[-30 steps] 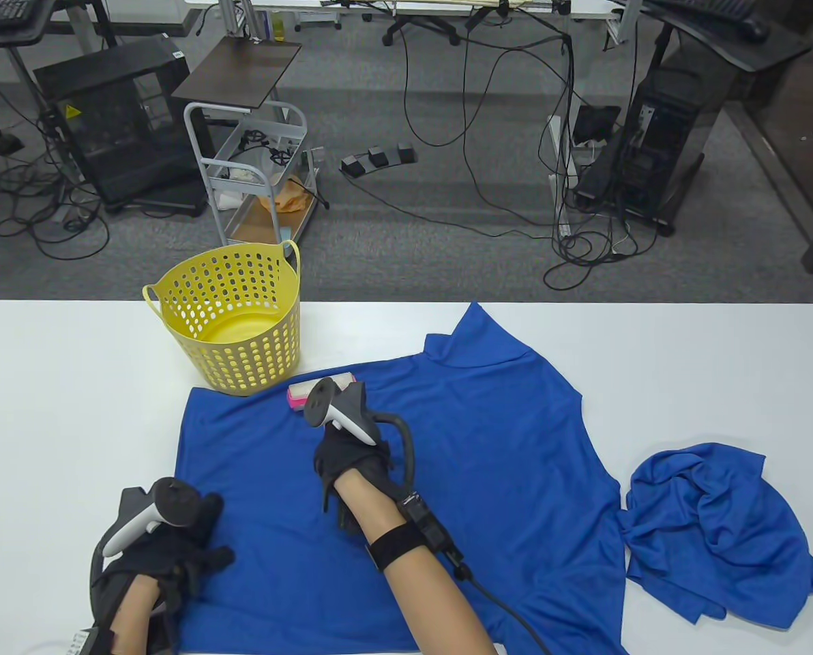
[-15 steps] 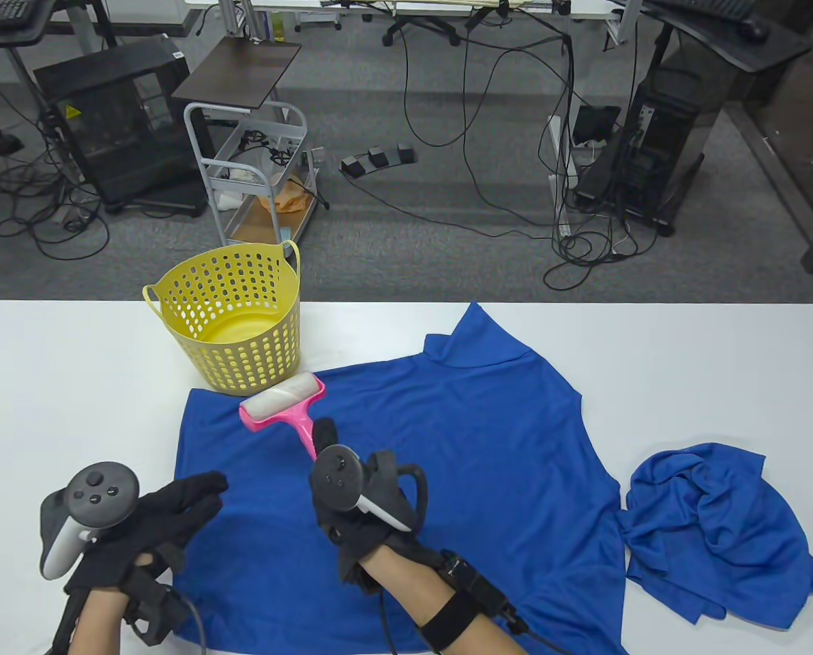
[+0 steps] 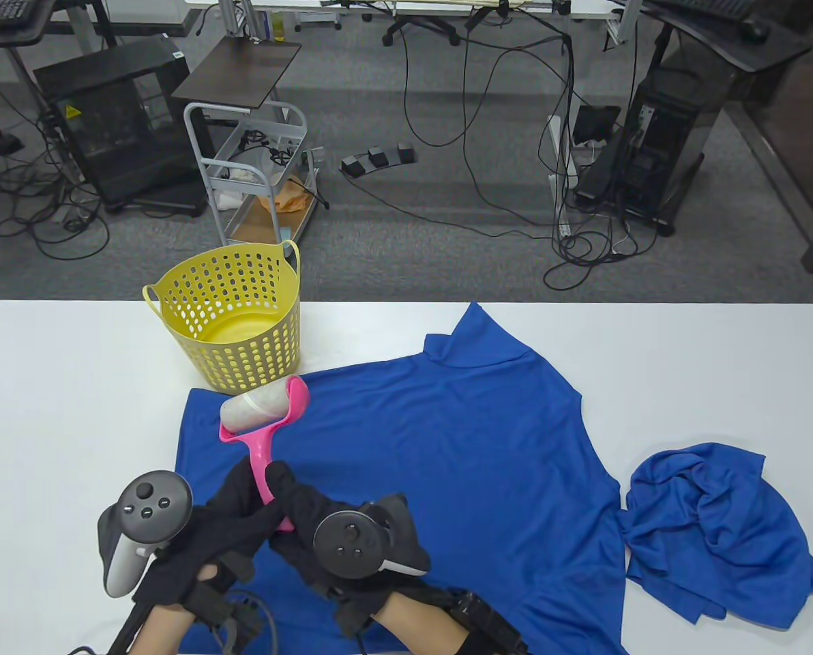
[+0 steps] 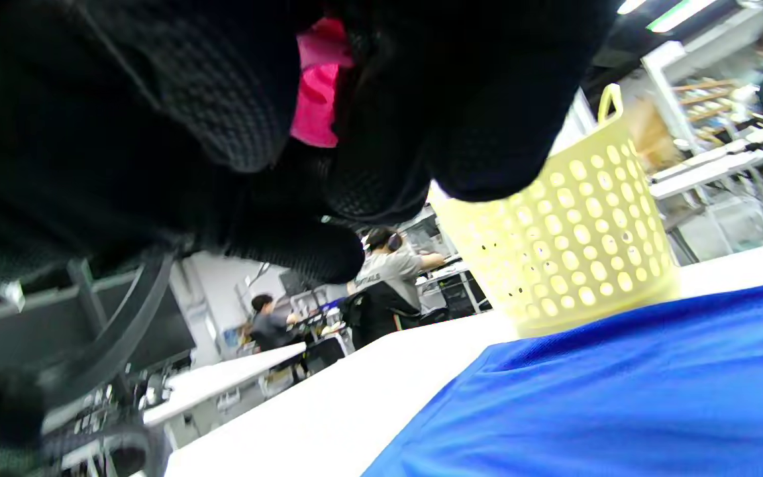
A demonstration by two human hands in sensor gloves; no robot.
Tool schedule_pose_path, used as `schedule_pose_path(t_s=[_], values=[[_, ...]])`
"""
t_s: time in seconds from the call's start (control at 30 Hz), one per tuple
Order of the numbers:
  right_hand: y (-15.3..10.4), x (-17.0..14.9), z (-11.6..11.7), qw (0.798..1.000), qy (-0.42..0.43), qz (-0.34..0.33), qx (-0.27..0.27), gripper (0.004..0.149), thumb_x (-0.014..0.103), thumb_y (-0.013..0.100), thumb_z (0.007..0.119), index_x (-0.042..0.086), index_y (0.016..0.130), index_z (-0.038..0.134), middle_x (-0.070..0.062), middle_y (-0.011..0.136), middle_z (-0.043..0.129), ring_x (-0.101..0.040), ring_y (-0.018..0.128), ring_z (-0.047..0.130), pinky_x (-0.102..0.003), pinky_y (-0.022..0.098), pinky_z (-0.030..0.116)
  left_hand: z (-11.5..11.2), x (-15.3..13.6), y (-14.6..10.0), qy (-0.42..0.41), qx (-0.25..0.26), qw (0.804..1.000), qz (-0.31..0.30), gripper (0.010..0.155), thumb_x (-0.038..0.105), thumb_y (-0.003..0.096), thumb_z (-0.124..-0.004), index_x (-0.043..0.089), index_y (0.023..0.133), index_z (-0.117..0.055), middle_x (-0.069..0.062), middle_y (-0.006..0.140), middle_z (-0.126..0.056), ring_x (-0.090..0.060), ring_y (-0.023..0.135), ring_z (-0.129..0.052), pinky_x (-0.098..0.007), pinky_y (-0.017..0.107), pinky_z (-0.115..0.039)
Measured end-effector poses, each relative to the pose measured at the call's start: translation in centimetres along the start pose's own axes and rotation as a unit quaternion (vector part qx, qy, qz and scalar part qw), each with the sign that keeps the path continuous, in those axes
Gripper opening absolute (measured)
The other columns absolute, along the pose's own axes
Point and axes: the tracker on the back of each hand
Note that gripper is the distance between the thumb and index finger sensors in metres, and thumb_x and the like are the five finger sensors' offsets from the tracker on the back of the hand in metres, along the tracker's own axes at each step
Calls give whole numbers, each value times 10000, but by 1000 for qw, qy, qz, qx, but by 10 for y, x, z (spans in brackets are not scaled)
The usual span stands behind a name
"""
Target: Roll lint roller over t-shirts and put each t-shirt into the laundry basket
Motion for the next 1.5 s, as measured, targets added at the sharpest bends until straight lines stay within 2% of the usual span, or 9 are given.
schedule_pose_path(t_s=[0.2,0.4,0.57,0.7,0.8,1.0,1.13,1.3,1.5], values=[[-32,-33,-21,993,-97,73,8,636,397,485,782,277,1039,493,-14,1017,768,-252,809,886,-475,588,790,-10,-1,-2,155,86,984,33,645,409,468,-829,82,978,-607,-118,813,-872,-202,576,-1119,-418,473,-933],[-111,-149,-40,875,-300,336,177,698,604,482,687,328,1075,446,-70,1187,513,-421,1030,565,-646,688,580,-15,-18,-24,321,44,937,132,686,442,496,-796,45,1012,-583,-112,744,-929,-39,257,-1113,-306,295,-961],[-157,-215,-38,809,-145,521,230,748,622,463,670,330,1079,365,-218,1182,269,-575,1001,310,-748,648,406,-42,-18,-41,419,-54,877,231,653,461,516,-769,169,1061,-556,-96,777,-946,-25,234,-1127,-275,270,-966],[-162,-221,-23,793,-131,514,298,771,645,466,610,347,1063,223,-223,1153,141,-582,984,220,-735,662,399,-66,-11,-36,480,-50,842,240,605,464,523,-762,229,1053,-590,-96,781,-954,-44,223,-1132,-283,262,-964],[-161,-221,-22,789,-141,506,317,769,650,469,557,338,1056,172,-238,1144,112,-593,978,215,-718,675,397,-69,-11,6,513,-51,814,269,611,467,539,-721,219,1068,-541,-86,818,-924,-47,261,-1125,-286,296,-955],[-164,-221,-20,787,-129,511,321,764,640,472,537,344,1044,127,-226,1132,48,-587,971,143,-726,672,344,-44,-41,122,477,-9,818,323,628,450,548,-662,277,1088,-392,-81,917,-811,-98,416,-1086,-347,430,-903],[-165,-219,-18,786,-137,511,320,756,637,468,508,347,1038,105,-225,1130,37,-584,972,136,-723,675,337,-32,-68,152,421,-17,842,337,676,456,542,-637,372,1069,-222,-73,965,-732,-110,512,-1049,-365,497,-868],[-165,-220,-18,787,-132,511,321,756,637,470,514,345,1038,108,-224,1129,35,-585,970,131,-726,673,331,-23,-72,130,405,-33,863,300,680,465,526,-688,406,1063,-274,-72,863,-843,-117,440,-1076,-355,447,-889],[-166,-220,-18,788,-130,512,317,756,636,470,513,348,1037,106,-219,1129,30,-582,970,121,-726,673,322,1,-36,54,385,-115,865,301,623,469,492,-843,303,1042,-601,-81,645,-1045,-74,177,-1144,-298,239,-962]])
Point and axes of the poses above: the tracker on the back of each hand, its own x axis roughly to the thumb side, its own y axis roughly from the wrist to the fingertips, z = x × y
